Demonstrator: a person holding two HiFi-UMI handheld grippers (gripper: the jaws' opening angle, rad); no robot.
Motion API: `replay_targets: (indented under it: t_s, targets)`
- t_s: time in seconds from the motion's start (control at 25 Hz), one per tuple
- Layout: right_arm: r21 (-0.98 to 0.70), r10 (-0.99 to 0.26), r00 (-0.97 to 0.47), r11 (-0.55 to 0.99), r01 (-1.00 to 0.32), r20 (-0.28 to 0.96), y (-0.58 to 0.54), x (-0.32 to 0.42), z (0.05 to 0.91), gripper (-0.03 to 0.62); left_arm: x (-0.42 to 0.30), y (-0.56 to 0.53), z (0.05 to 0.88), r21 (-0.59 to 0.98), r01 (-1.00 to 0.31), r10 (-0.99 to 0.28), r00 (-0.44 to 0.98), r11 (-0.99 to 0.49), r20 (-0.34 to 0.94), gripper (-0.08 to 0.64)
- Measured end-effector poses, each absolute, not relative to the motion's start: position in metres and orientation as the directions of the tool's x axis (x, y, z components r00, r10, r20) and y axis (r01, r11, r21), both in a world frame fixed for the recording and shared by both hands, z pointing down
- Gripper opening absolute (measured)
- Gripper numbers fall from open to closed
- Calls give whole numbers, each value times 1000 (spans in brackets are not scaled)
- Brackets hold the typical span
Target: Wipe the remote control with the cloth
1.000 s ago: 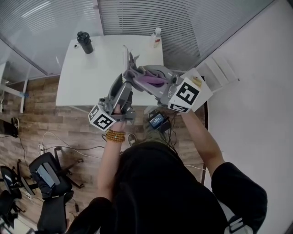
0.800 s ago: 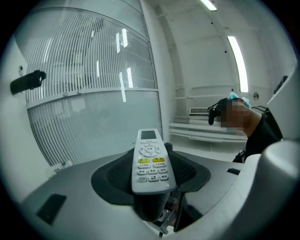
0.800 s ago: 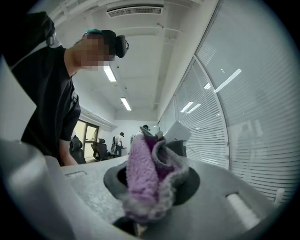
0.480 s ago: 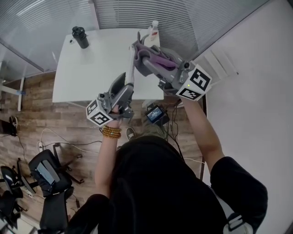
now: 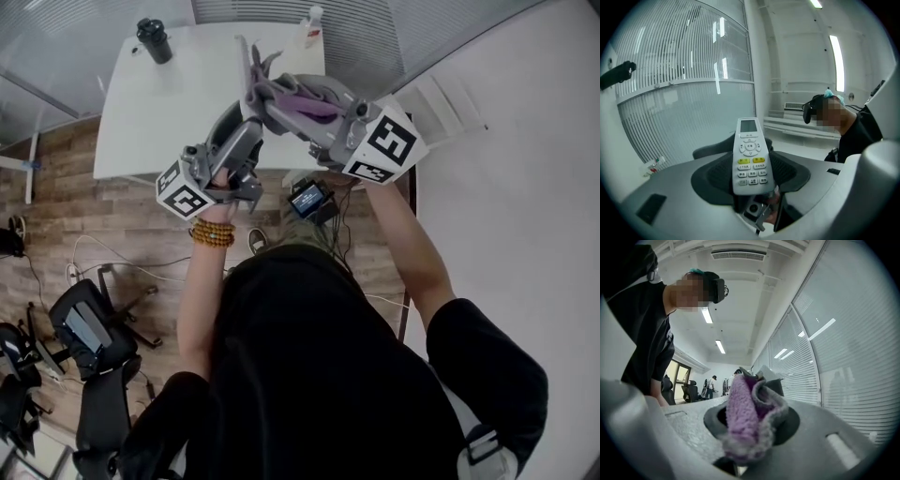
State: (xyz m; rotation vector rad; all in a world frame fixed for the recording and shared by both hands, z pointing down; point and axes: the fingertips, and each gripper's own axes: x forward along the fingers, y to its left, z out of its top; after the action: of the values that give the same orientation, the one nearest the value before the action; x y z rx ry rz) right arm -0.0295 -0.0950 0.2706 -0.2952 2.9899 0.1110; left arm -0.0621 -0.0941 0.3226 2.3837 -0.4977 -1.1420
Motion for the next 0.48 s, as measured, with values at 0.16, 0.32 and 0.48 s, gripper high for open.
replay_targets:
  t_s: [0.16,0.32,0.48]
  targets:
    - [77,-161,-981,982,-170,-107,-74,-27,288,69,-66,-91,318,534,-124,-501,571,-836,-651,253]
    - [101,-130,-989,986,-136,-68,-78,-17,294,69,-60,-93,326,554,-113,-500,602,-825,-623,253]
    - [138,-209,-970,964,-225,-121,-104,1,268,71,-55,-90,333,548,-57,-459,622,-835,-635,253]
